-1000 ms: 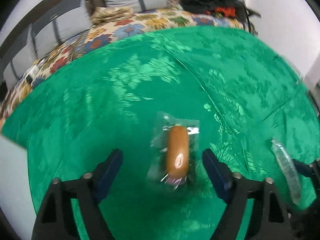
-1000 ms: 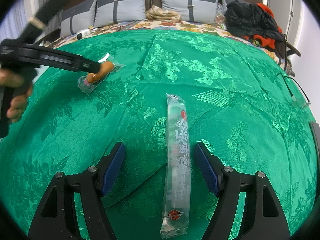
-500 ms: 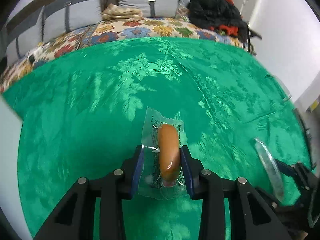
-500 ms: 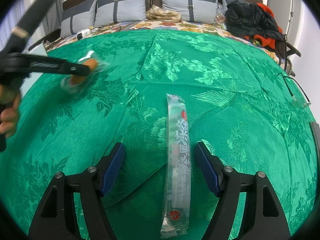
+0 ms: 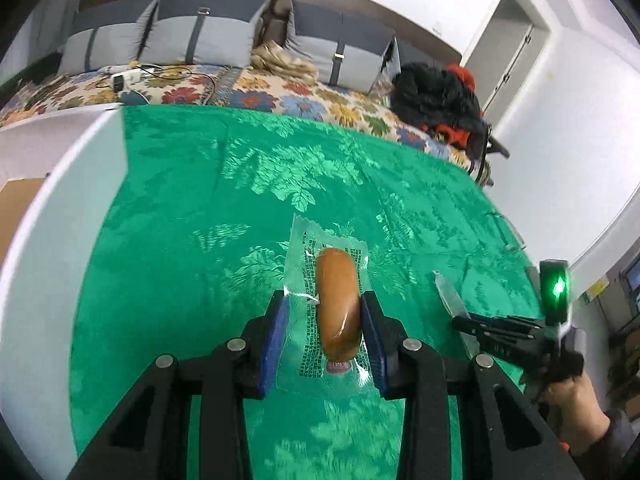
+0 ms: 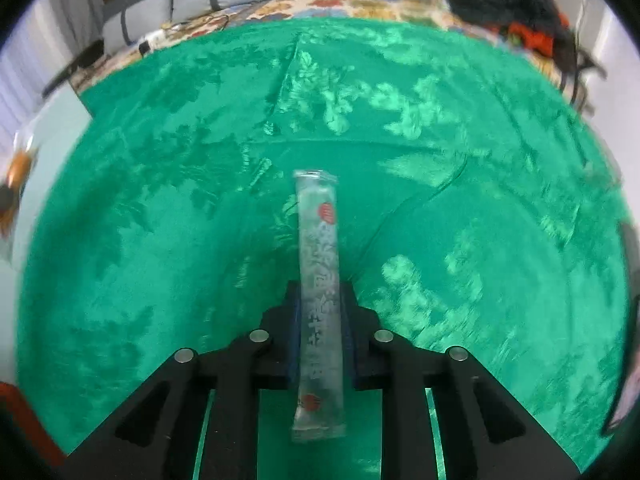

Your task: Organize snacks

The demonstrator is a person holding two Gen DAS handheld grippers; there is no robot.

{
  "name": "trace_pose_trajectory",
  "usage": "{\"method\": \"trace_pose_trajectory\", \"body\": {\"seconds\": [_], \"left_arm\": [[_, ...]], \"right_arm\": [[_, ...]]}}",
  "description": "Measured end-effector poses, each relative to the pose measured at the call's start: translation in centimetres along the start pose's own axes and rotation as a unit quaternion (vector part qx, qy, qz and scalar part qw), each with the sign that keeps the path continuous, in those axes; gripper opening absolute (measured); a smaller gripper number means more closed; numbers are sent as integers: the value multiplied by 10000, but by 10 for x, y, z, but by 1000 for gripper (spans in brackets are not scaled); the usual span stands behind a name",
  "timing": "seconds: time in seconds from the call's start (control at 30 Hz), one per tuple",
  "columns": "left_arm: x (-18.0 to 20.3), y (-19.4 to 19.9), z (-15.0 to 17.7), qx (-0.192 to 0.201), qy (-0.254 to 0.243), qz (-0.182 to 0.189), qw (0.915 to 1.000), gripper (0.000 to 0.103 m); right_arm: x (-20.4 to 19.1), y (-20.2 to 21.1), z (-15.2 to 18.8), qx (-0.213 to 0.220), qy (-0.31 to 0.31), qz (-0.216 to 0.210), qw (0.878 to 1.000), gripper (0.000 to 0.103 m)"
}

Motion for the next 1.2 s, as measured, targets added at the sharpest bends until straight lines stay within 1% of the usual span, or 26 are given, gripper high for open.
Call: {"method": "trace_pose_trajectory", "body": {"seconds": [0.07,0.17,0.27,0.37,0.4,0.43,0.47,0.5,0.53,0.57,0.6,0.63,0.67,0.73,0.8,0.9,0.93,0.97,1.0,1.03,1.07,1.1,1.13,1.2], "left_arm": [[-2,20,0,129,65,57,9999,36],[-8,61,-4,384,221,211,9988,36],[-20,107,-11,657,386,313,9966,36],[-46,158,-20,928,548,306,9937,36],[-58,174,-23,1013,588,237,9928,36],[-70,190,-26,1085,623,142,9920,36],[-91,210,-28,1183,643,-58,9909,36],[-105,220,-29,1229,644,-210,9901,36],[-127,235,-29,1279,662,-475,9884,36],[-148,246,-28,1290,720,-681,9867,36],[-163,253,-24,1278,758,-812,9855,36],[-178,260,-20,1267,777,-997,9838,36],[-195,266,-16,1251,787,-1221,9814,36],[-222,270,-7,1186,805,-1498,9783,36],[-251,269,5,1074,874,-1765,9745,37],[-282,260,17,891,919,-2080,9697,39],[-289,255,22,822,941,-2141,9688,39],[-295,251,26,771,984,-2210,9672,39],[-299,249,30,752,1011,-2246,9663,44],[-300,246,32,757,1003,-2274,9657,52],[-299,243,30,779,979,-2329,9644,58],[-299,245,32,843,911,-2457,9614,73],[-299,246,27,889,855,-2554,9589,85],[-294,250,24,1036,626,-2861,9505,89]], "right_arm": [[0,13,-1,107,-139,-70,9998,19],[-8,39,-7,321,-454,-531,9970,19],[-37,73,-19,570,-474,-912,9931,19],[-86,109,-36,832,-344,-1419,9858,19],[-108,121,-42,904,-271,-1601,9826,19],[-138,135,-50,986,-165,-1859,9775,19],[-160,143,-54,1034,-87,-2050,9732,19],[-184,151,-58,1073,-2,-2254,9683,19],[-214,160,-63,1094,97,-2487,9623,19],[-244,166,-66,1083,189,-2712,9562,19],[-271,171,-68,1050,289,-2902,9508,19],[-308,174,-69,966,462,-3107,9445,19],[-333,175,-69,899,590,-3198,9414,19],[-392,174,-67,811,950,-3270,9367,19],[-433,167,-68,793,1229,-3225,9352,19],[-489,143,-75,884,1780,-2847,9378,21],[-499,136,-76,906,1894,-2798,9368,25],[-508,127,-77,913,2008,-2703,9372,38],[-513,118,-79,853,2064,-2598,9395,47],[-510,112,-80,808,2049,-2558,9413,52],[-507,111,-81,807,1980,-2573,9424,52],[-503,115,-83,850,1932,-2617,9418,52],[-500,117,-84,886,1923,-2617,9416,52],[-492,128,-87,997,1957,-2574,9410,52]]}}
Point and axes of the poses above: each gripper's, at about its wrist camera, not at the fingertips, and y roughly against the way its jaws point, x to its right, z to its underside, the point moved 8 cm from there along -y, roughly the way its jaws point, and after that the axes turned 5 degrees about y, right-handed, at the moved point
